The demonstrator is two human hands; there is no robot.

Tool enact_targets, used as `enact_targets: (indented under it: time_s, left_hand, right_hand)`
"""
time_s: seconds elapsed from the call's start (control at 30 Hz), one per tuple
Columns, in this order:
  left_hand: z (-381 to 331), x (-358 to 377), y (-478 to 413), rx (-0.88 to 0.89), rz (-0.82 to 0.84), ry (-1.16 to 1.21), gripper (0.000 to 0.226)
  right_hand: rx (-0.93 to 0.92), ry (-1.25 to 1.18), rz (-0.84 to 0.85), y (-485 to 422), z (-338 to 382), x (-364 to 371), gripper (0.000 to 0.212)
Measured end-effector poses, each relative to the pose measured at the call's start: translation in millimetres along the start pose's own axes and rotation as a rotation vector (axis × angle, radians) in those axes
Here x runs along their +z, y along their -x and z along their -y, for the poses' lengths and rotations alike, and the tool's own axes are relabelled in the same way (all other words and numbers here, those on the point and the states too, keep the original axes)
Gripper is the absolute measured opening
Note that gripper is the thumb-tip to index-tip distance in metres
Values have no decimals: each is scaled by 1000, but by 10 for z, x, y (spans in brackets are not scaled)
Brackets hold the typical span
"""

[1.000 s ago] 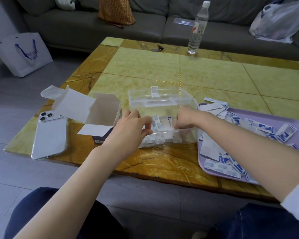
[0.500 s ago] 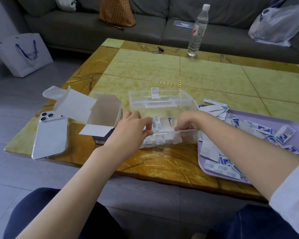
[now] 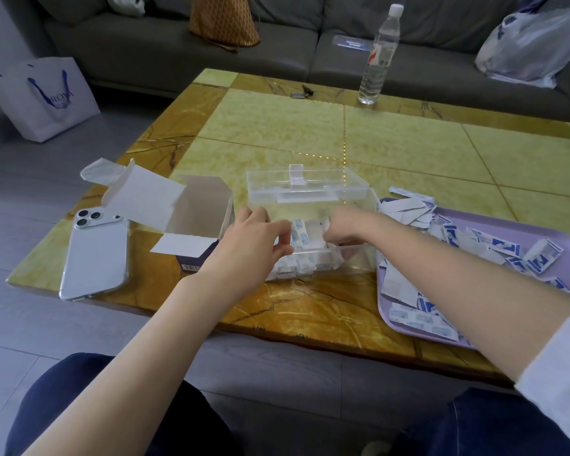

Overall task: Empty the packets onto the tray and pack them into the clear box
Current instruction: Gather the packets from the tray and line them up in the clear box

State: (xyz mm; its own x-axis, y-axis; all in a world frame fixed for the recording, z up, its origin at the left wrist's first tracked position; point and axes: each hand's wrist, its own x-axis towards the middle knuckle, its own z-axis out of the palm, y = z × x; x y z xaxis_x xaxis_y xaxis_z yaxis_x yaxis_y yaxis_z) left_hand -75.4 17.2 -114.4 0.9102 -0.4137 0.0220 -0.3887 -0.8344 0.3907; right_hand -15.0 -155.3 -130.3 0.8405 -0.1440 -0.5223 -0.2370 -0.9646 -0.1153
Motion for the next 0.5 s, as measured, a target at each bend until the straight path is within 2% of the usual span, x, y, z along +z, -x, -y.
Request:
enact_targets:
  time_s: [0.13,0.3,0.5]
  left_hand:
    - [-3,4,-1,2,5,-4,20]
    - [8,11,-4,5,-4,-2,20]
    - [9,19,-3,4,-9,-1,20]
  right_hand:
    - [-39,16,-12,-17,45,0,24]
    - [10,137,-29,24,-63,-54,14]
    - [1,72,67,-13,-158,-50,28]
